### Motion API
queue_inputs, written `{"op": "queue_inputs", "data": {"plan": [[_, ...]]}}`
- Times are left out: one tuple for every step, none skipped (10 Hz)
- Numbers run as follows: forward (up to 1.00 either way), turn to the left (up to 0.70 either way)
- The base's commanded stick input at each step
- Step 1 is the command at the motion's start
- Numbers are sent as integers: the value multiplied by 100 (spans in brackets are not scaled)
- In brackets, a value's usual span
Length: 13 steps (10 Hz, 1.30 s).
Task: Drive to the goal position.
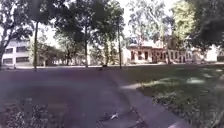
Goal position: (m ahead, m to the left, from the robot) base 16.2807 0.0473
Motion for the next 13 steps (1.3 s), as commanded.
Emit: {"op": "queue_inputs", "data": {"plan": [[70, 14], [70, 12], [70, 4], [70, 1], [70, 5], [70, 14], [70, 14], [70, 14], [70, 14], [70, 14], [70, 14], [70, 14], [70, 14]]}}
